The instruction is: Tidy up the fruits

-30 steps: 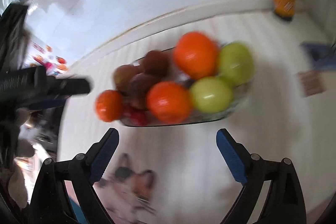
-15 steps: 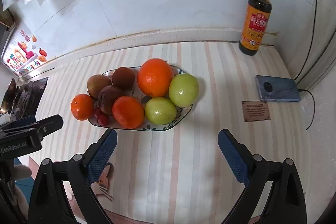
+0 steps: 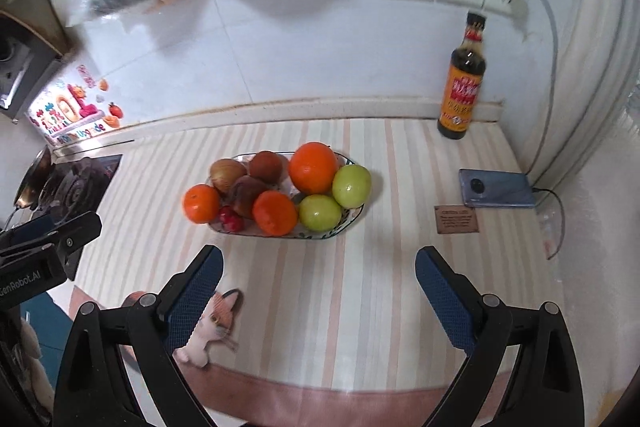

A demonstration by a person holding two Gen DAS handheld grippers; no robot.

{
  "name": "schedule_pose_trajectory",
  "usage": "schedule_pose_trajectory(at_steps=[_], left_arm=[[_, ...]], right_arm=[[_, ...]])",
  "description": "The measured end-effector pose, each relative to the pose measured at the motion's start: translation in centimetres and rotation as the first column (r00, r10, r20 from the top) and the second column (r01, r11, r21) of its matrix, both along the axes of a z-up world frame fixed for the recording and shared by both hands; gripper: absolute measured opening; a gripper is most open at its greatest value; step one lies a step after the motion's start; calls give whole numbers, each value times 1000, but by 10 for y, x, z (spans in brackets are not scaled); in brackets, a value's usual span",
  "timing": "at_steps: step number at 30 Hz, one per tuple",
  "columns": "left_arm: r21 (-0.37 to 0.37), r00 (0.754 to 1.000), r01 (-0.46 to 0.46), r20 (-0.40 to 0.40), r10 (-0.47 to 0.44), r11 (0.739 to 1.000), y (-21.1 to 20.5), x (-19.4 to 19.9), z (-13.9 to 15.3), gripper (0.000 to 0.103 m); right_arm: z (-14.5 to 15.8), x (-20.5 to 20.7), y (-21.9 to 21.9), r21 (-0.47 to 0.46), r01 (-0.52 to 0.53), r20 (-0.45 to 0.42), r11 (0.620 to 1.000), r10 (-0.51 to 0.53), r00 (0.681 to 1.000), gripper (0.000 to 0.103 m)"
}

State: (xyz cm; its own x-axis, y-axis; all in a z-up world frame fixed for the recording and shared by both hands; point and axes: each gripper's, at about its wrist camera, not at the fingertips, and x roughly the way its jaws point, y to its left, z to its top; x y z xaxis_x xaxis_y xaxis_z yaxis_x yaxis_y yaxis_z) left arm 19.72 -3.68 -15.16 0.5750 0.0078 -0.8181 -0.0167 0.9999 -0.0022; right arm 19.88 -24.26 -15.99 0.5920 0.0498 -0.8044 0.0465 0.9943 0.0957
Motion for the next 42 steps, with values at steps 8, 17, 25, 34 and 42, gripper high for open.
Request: schedule_pose_trajectory(at_steps=[8,17,25,34,42], left_arm=[[4,994,69,87,-69,998,20,-85,42,100],[-16,984,102,149,-98,995,23,-153,77,100],[-36,980,100,176,-92,994,12,-186,90,100],[-22,985,79,155,-75,997,2,-182,85,100],[23,990,41,131,-43,999,-2,-148,69,103]], right_arm=[[55,-97,31,-8,19,77,1000,-18,997,99],[111,-189,45,-21,32,159,999,-28,987,99],[138,-228,32,-24,30,190,999,-25,981,99],[138,-231,19,-10,14,185,1000,-12,983,103],[116,-191,9,27,0,154,1000,-4,988,103]])
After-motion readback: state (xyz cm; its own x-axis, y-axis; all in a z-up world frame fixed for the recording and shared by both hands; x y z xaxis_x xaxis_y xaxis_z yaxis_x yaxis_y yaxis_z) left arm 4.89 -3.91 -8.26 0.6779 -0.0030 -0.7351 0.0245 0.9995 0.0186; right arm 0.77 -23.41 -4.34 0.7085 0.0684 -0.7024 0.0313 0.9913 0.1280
